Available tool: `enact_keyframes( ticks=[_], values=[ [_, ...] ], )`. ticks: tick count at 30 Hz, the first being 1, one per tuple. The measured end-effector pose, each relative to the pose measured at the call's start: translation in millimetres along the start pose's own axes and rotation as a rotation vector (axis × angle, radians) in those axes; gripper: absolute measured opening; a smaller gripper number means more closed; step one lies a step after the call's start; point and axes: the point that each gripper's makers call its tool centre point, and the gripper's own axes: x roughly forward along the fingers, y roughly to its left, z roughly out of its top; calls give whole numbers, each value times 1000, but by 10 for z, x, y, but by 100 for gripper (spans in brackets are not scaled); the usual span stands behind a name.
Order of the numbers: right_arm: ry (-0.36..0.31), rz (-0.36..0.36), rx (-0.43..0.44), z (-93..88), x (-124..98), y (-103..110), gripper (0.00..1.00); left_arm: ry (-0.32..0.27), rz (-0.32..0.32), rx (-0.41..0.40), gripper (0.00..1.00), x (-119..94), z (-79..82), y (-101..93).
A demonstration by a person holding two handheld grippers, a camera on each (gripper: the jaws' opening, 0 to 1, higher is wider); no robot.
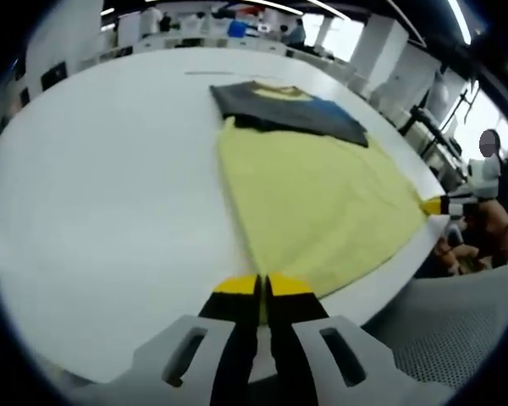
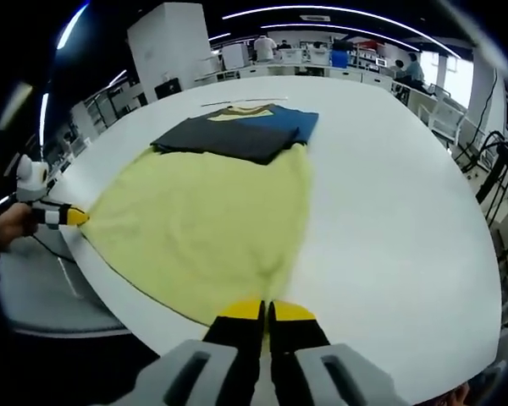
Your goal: Fold the garment on the visible template until the final outline fits inside the template.
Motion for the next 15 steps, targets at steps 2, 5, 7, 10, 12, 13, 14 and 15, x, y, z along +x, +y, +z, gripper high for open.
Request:
enact_keyframes(
  ticks=[2,5,7,10,12,13,14,15],
  values=[
    [4,1,-5,-9,-6,5,0,6,2,2,0,-15,-15,6],
    [5,9,-9,-12,-29,40,0,29,3,-8,0,-39,-58,11],
    [9,12,-14,-19,-40,48,0,40,1,-2,0,-53,-76,12],
    [10,21,-17,-25,-62,70,0,57,-2,12,0,-79,-105,7],
    [14,28,-21,-35,-79,93,0,69,1,15,0,-102,-136,11],
    [17,32,-24,-43,-89,108,0,73,12,6,0,-121,-147,23],
    [19,37,-25,-49,-99,124,0,75,12,8,0,-134,-151,21],
    [20,42,-28,-54,-119,152,0,78,15,11,0,-150,-160,25]
  ],
)
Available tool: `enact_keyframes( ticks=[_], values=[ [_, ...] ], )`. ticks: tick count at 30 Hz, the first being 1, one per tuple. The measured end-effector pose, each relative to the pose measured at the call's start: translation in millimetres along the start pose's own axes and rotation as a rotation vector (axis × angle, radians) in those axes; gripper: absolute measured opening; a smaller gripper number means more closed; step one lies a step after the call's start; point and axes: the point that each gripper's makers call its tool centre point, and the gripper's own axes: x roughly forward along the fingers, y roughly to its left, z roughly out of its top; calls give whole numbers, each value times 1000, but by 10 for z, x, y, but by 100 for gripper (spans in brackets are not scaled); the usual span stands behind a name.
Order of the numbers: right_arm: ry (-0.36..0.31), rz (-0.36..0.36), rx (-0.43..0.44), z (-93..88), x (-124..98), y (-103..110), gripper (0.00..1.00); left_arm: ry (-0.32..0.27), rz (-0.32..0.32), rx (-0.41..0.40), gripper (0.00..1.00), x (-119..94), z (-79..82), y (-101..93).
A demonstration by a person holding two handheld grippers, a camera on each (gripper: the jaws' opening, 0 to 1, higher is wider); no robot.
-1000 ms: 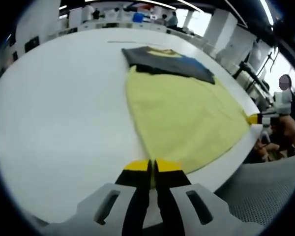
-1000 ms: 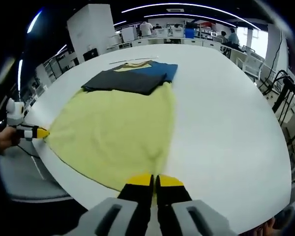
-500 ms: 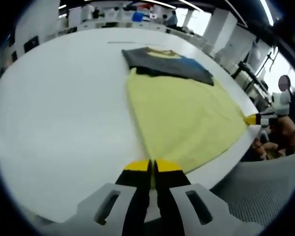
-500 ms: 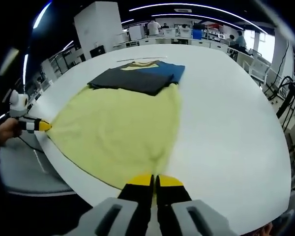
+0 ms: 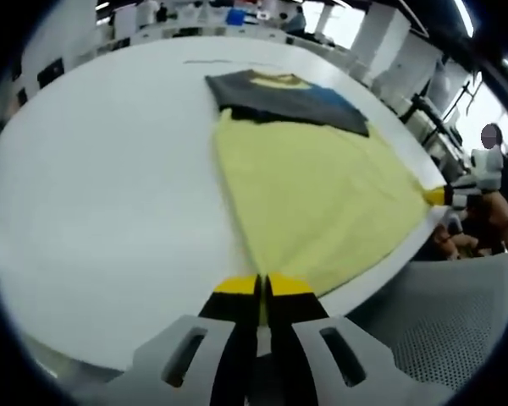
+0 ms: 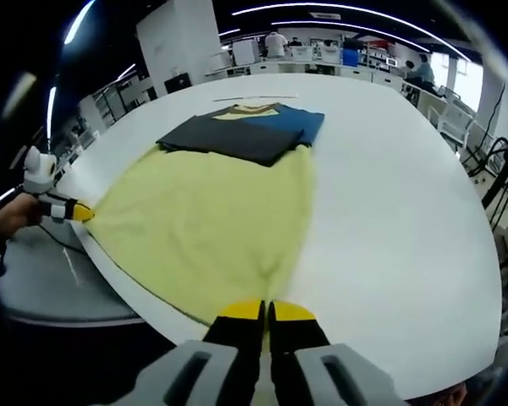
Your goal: Fold the garment on the visible template until the final outline fits inside the template.
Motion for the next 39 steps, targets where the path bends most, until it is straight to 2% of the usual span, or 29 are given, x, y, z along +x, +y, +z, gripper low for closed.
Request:
enact_keyframes(
  ticks=[9,19,22,27,31,39],
  values=[
    [26,19,-33,-53,-70,128,0,17,2,-31,0,-81,-122,39],
    [53,30,-29,-155,-110,224,0,40,10,-46,0,-162,-237,53],
    [47,19,-18,-184,-127,233,0,37,0,-101,0,-194,-274,51],
    [48,20,-8,-207,-141,254,0,37,1,-105,0,-222,-317,36],
    [49,19,-13,-194,-146,254,0,36,-1,-104,0,-229,-309,32],
    [2,15,36,-73,-191,215,0,16,-24,-73,0,-288,-207,-23]
  ],
)
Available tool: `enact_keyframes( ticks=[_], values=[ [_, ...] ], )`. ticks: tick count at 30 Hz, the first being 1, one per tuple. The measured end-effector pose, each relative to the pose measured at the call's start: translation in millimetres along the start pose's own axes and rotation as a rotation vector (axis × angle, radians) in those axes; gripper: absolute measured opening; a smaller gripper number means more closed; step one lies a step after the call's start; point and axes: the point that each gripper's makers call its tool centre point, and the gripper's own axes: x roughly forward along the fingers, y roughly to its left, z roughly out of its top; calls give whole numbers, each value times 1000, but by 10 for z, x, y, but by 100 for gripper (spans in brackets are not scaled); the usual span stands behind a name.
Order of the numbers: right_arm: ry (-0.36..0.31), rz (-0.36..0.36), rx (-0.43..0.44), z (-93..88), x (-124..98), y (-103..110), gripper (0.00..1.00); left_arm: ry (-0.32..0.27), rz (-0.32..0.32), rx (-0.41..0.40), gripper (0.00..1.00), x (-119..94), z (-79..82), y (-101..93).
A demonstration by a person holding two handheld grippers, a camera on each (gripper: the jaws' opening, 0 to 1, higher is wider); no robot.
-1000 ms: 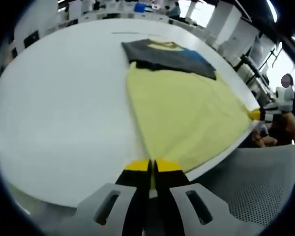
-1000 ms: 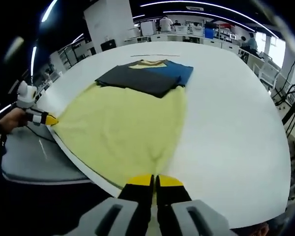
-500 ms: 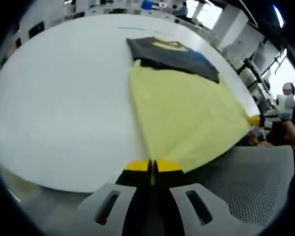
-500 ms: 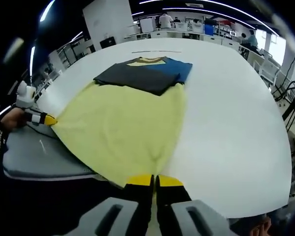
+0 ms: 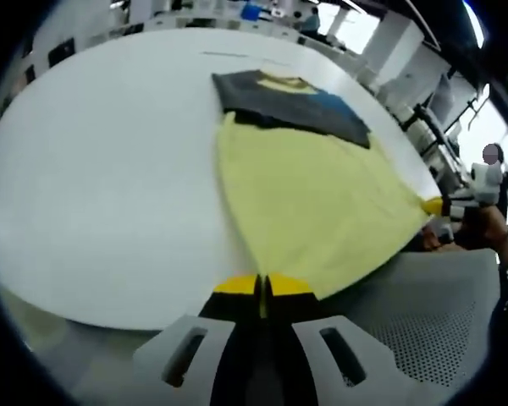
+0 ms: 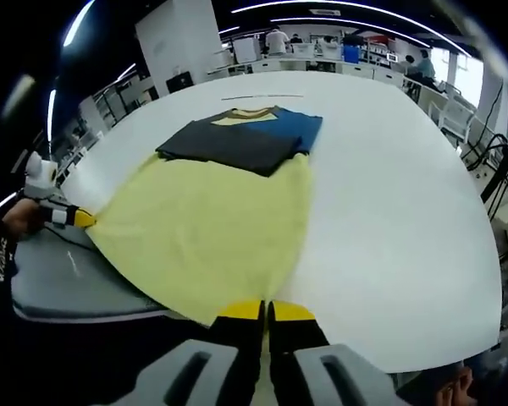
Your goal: Fold the garment on the visible template until the final outline fits inside the template.
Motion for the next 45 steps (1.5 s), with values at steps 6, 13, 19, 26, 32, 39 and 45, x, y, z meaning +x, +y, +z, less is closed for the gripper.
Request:
enact_keyframes(
  ticks=[6,13,19,26,32,39,45],
  values=[
    [-29,9,21,123,-51,4,0,-19,-11,-3,0,-64,96,-3],
    [-85,6,19,368,-146,-20,0,-62,-26,-11,0,-183,328,-66],
    [-132,0,-4,614,-197,-33,0,-109,-36,-16,0,-280,552,-81],
    [-163,-9,-54,871,-217,-55,0,-166,-36,-7,0,-365,802,-88],
    [-190,-12,-79,1067,-237,-56,0,-206,-22,15,0,-421,984,-59],
    [-227,-17,-108,1298,-277,-41,0,-264,-15,43,0,-456,1181,-71],
    [-244,-21,-133,1447,-289,-47,0,-307,-14,66,0,-496,1348,-81]
  ],
)
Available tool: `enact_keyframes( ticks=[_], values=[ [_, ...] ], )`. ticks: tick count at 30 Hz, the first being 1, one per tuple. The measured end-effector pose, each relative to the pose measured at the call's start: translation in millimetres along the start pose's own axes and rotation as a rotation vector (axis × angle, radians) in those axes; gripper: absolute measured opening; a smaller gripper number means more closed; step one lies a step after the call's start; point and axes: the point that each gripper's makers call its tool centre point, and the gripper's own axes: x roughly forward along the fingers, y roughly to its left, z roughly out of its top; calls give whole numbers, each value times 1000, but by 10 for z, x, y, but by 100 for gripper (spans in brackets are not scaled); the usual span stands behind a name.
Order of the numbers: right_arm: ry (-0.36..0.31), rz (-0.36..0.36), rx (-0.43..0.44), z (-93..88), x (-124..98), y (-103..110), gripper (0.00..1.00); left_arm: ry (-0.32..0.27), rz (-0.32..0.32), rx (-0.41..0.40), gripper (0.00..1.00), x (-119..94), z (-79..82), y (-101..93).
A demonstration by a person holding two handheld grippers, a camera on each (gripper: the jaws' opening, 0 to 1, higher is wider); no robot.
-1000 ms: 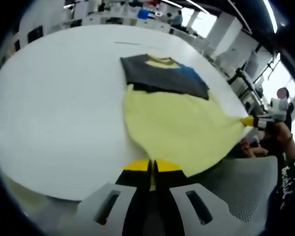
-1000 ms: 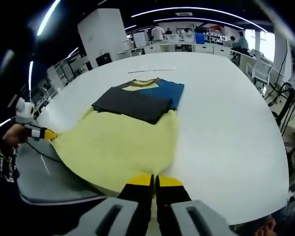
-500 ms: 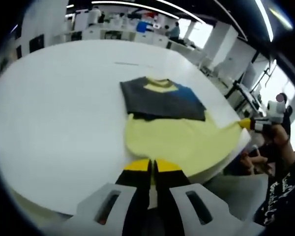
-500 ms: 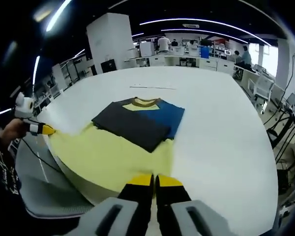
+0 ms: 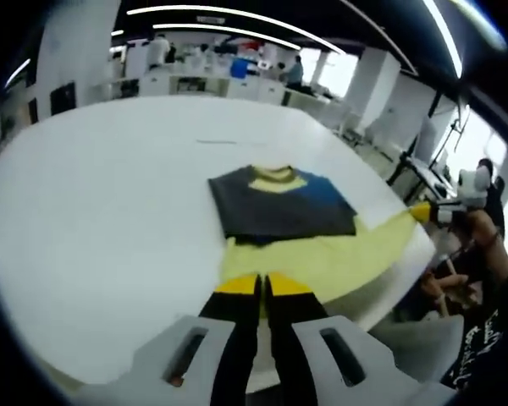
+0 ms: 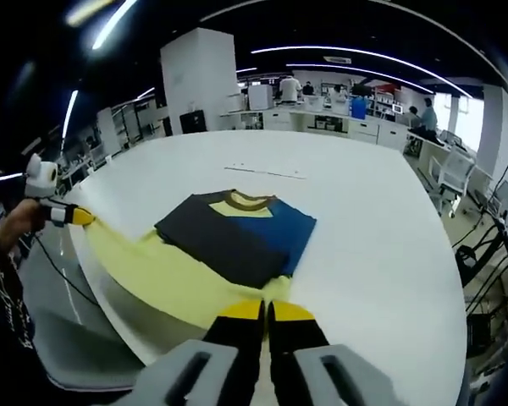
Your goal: Fold the garment on the visible template until the final outline fits inside the template.
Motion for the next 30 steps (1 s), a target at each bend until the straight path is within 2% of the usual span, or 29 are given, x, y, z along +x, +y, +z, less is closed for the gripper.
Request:
enact_keyframes(
  ticks=[15,21,23,30],
  values=[
    [-60,-15,-6,348,140,-149,0,-87,19,44,0,164,442,144],
    [-99,-19,30,522,248,-236,0,-131,49,20,0,272,615,258],
    [-113,-19,50,581,293,-256,0,-124,53,9,0,310,631,284],
    [-143,-29,84,784,454,-331,0,-177,70,5,0,449,879,382]
  ],
)
